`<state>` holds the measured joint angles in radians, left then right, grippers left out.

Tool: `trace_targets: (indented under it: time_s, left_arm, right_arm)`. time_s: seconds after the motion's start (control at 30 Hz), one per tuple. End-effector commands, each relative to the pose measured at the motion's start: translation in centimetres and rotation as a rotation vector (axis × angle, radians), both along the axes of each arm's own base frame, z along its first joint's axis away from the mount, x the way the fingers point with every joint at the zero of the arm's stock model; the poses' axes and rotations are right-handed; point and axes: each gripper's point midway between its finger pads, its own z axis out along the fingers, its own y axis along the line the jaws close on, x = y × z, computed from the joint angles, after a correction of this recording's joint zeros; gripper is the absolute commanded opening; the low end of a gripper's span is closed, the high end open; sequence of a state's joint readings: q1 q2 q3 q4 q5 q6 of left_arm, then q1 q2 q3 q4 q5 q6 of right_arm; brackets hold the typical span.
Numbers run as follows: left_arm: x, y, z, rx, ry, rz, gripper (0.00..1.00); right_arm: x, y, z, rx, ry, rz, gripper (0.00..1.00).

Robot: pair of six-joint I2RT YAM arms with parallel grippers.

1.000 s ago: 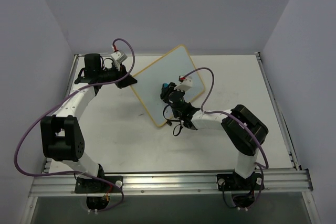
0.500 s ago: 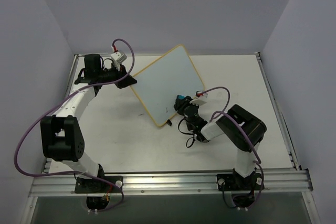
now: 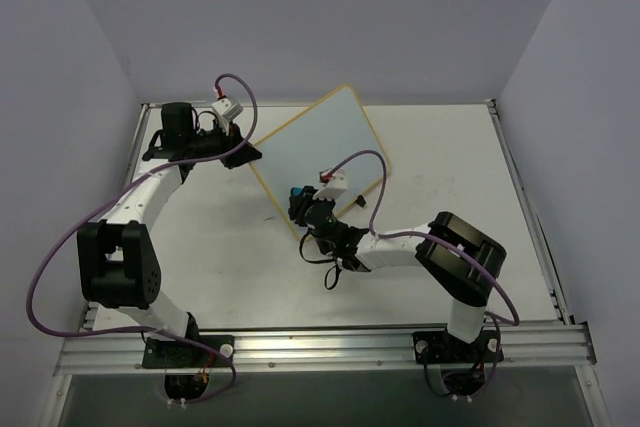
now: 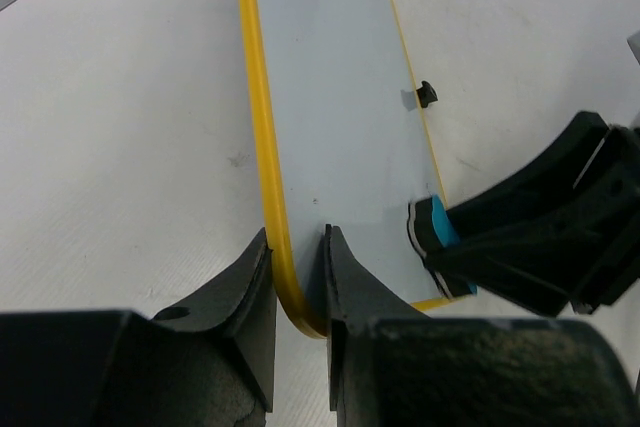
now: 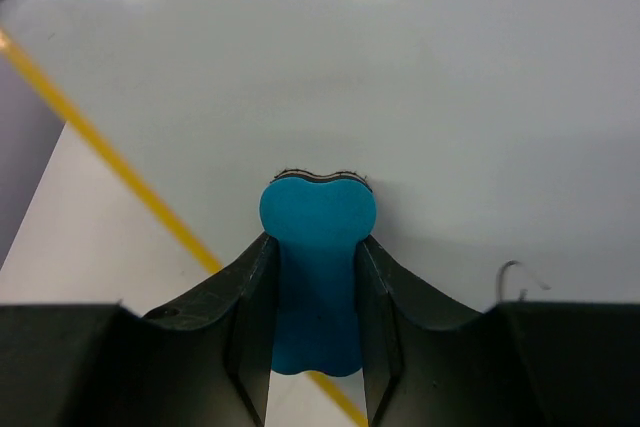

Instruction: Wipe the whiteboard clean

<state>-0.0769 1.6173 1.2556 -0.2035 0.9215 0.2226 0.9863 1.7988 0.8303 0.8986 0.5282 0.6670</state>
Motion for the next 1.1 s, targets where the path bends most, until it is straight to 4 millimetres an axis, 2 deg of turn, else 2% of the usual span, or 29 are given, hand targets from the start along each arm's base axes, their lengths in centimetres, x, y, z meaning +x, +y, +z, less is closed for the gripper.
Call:
trace_targets:
  time_s: [0.0, 0.07, 0.17, 0.27, 0.3, 0.4, 0.43, 0.5, 0.53, 0.67, 0.73, 0.83, 0.93, 0.97, 1.0, 1.07]
  left_arm:
    - [-0.9, -2.3, 2.4, 0.020, -0.208, -0.147, 0.02]
    - [-1.0, -2.3, 2.4, 0.020, -0.211, -0.147, 0.02]
    - [-1.0, -2.4, 2.4, 0.022, -0.213, -0.146, 0.02]
    - [-1.0, -2.5, 2.4, 0.021, -0.212, -0.147, 0.02]
    - [-1.0, -2.5, 2.4, 0.020, -0.211, -0.146, 0.02]
    - [-0.9, -2.6, 2.4, 0.016, -0.207, -0.148, 0.02]
    - [-0.8, -2.6, 2.3, 0.015, -0.204, -0.147, 0.02]
    - [-0.9, -2.6, 2.4, 0.013, -0.201, -0.148, 0.02]
    - [-0.8, -2.6, 2.4, 0.014, -0.203, -0.146, 0.02]
    - [-0.9, -2.6, 2.4, 0.016, -0.206, -0.144, 0.02]
    - [-0.9, -2.6, 2.4, 0.016, -0.206, -0.144, 0.02]
    - [-0.9, -2.6, 2.3, 0.020, -0.207, -0.142, 0.02]
    - [-0.9, -2.6, 2.4, 0.024, -0.213, -0.140, 0.02]
    - [-0.9, -2.6, 2.3, 0.024, -0.213, -0.140, 0.02]
    - [-0.9, -2.6, 2.3, 0.025, -0.213, -0.140, 0.02]
    - [-1.0, -2.7, 2.3, 0.025, -0.213, -0.141, 0.02]
  right_arm:
    - [-2.6, 2.6, -1.5, -0.127, 0.067, 0.121, 0.00]
    - [-2.5, 3.6, -0.6, -0.128, 0.055, 0.126, 0.00]
    - [-2.0, 2.5, -2.4, -0.177, 0.077, 0.090, 0.00]
    - [-1.8, -0.7, -6.2, -0.214, 0.136, 0.026, 0.00]
    - [-2.0, -3.1, -8.3, -0.236, 0.162, -0.007, 0.00]
    - [-1.9, -7.0, -11.5, -0.237, 0.213, -0.088, 0.00]
    - [-2.8, -9.1, -13.4, -0.272, 0.243, -0.108, 0.00]
    - [-2.8, -10.8, -14.4, -0.261, 0.260, -0.145, 0.00]
    - [-3.5, -12.2, -15.7, -0.288, 0.286, -0.156, 0.00]
    - [-3.8, -14.5, -16.7, -0.288, 0.312, -0.207, 0.00]
    - [-3.6, -14.4, -16.5, -0.288, 0.310, -0.208, 0.00]
    - [-2.4, -12.5, -14.5, -0.257, 0.276, -0.171, 0.00]
    - [-0.9, -9.4, -11.0, -0.225, 0.221, -0.132, 0.00]
    - [-1.0, -7.9, -10.0, -0.233, 0.199, -0.098, 0.00]
    - [-0.2, -6.1, -8.1, -0.214, 0.170, -0.082, 0.00]
    - [-0.1, -3.8, -6.2, -0.204, 0.138, -0.036, 0.00]
